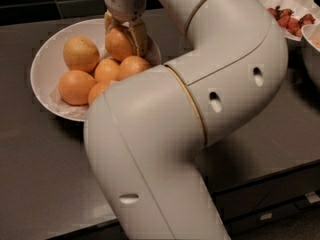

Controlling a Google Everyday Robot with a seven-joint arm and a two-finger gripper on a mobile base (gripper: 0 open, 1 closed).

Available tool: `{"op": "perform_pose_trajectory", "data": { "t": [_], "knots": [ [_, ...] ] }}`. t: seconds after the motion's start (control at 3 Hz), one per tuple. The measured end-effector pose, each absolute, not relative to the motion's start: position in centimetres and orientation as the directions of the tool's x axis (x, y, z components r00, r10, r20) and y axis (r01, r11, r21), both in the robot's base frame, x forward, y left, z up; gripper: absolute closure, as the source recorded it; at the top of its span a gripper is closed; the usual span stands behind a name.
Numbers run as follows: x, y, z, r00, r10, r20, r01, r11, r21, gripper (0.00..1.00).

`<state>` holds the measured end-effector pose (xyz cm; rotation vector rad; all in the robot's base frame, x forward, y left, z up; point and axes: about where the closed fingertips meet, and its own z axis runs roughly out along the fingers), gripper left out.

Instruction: Pick orange from white bowl

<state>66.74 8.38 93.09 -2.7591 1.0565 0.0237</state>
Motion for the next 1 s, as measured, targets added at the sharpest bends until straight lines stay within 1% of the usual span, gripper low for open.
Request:
{"op": "perform_pose_trajectory", "data": {
  "t": [0.67,1.0],
  "knots": [
    [66.74,8.38,93.09,0.746,-0.661,-0.081,-0.664,-0.729,-0.168,0.98],
    [67.57,8.79,93.3,0.741,-0.668,-0.065,-0.665,-0.718,-0.207,1.0]
  ]
}}
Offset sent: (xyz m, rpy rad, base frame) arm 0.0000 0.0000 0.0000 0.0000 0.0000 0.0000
